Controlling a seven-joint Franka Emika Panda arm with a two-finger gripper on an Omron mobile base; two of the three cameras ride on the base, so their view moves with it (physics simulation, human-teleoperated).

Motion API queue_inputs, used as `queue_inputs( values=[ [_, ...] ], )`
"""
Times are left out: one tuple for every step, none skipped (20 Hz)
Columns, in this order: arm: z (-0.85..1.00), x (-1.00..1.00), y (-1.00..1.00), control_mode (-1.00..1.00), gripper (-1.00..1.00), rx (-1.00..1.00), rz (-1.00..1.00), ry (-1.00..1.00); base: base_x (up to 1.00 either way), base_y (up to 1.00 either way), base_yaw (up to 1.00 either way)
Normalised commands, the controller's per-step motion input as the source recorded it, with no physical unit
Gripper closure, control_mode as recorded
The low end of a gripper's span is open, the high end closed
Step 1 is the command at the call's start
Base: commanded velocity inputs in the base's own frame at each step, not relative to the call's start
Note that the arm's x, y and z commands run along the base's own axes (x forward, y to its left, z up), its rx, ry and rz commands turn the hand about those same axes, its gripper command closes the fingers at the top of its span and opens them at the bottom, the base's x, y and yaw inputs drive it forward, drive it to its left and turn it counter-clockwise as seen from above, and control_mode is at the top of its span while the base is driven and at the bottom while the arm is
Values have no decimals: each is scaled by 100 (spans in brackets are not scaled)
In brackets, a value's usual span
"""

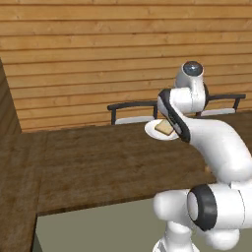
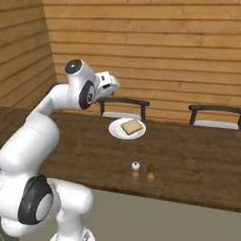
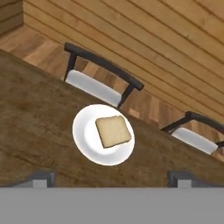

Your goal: Start the toaster. Once the lever pops up, take the bread to the plate on the dining counter.

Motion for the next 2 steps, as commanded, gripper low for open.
queue_inputs(
  values=[
    [69,-54,64,-100,-100,3,0,0,0,0,0],
    [69,-55,56,-100,-100,3,0,0,0,0,0]
  ],
)
